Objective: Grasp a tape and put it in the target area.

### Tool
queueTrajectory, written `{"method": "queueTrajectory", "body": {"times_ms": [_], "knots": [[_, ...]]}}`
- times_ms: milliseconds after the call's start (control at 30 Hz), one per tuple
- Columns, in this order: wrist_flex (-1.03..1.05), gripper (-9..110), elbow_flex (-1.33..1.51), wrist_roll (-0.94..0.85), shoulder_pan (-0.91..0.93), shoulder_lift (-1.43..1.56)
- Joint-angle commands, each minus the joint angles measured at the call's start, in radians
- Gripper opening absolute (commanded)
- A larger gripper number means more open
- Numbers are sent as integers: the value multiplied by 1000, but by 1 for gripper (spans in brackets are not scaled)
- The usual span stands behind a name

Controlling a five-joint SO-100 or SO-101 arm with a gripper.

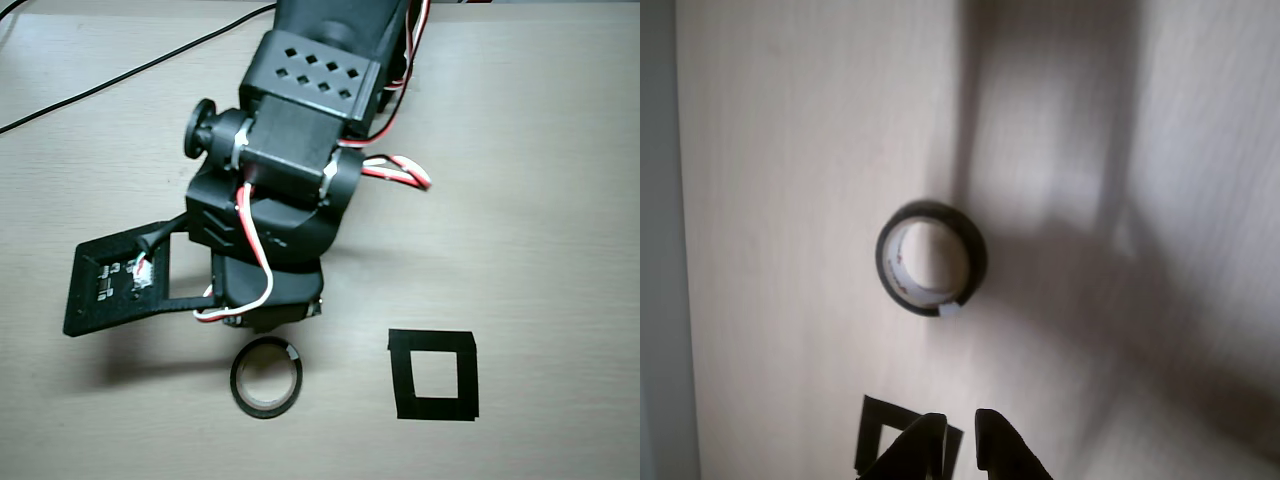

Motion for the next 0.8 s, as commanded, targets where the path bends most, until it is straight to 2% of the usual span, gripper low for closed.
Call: {"method": "queueTrajectory", "body": {"times_ms": [0, 767], "knots": [[-9, 2, 44, -28, 17, 66], [-11, 3, 83, -46, 31, 95]]}}
